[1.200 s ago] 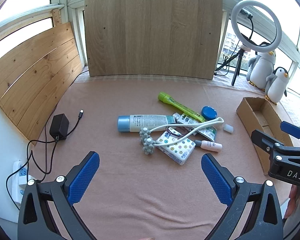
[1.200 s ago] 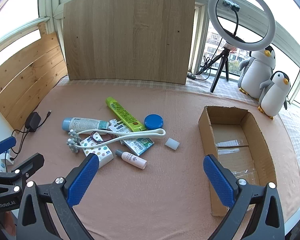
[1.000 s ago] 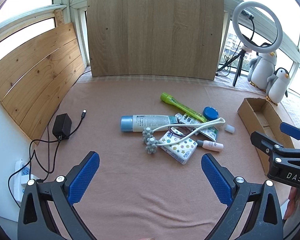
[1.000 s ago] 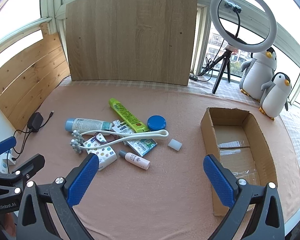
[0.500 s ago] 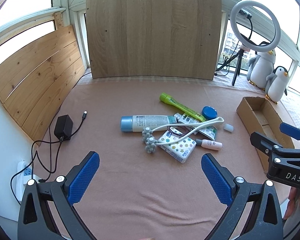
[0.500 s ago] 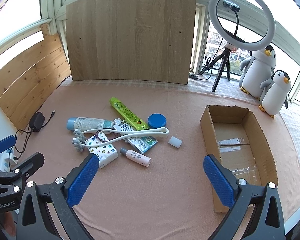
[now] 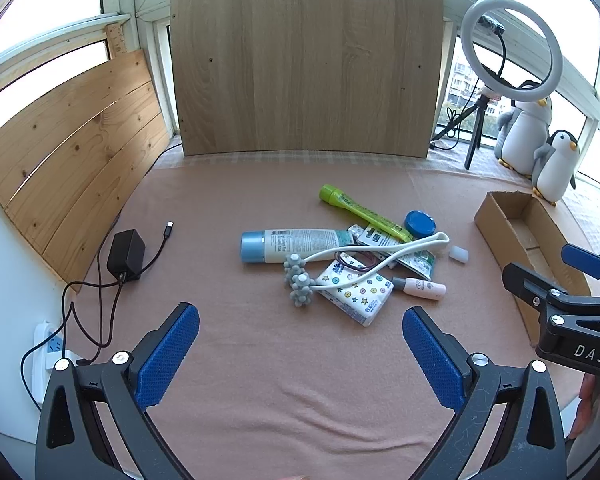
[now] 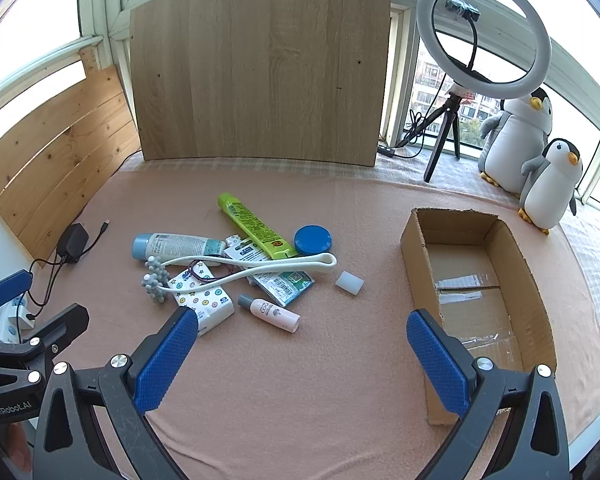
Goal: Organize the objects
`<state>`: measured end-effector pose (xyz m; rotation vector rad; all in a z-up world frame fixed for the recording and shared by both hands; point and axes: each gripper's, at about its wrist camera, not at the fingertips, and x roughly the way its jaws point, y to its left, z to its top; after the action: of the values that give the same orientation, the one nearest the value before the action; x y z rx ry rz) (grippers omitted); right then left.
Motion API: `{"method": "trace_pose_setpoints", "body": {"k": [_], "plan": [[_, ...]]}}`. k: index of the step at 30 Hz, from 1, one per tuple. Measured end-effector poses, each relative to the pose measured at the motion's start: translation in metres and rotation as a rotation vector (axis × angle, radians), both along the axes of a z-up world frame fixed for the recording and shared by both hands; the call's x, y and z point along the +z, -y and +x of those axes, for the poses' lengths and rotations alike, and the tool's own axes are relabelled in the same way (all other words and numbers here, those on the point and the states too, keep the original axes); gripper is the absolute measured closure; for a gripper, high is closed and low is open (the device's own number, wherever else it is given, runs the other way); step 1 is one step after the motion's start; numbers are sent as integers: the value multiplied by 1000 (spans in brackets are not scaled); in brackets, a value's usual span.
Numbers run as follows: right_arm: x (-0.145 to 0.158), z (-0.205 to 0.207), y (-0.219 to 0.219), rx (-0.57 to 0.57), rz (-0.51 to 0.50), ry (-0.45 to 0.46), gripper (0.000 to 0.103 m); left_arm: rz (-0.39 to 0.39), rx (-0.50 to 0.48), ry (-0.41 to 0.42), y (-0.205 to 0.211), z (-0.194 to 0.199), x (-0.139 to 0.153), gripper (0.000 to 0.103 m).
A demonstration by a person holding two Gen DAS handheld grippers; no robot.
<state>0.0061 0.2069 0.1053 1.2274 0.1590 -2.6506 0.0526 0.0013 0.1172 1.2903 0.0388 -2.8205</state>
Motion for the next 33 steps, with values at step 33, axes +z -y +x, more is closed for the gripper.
{"method": "trace_pose_setpoints", "body": {"k": [33], "plan": [[-3, 1, 5, 20, 7, 10, 0, -8, 16, 10, 7, 3, -8, 0]]}}
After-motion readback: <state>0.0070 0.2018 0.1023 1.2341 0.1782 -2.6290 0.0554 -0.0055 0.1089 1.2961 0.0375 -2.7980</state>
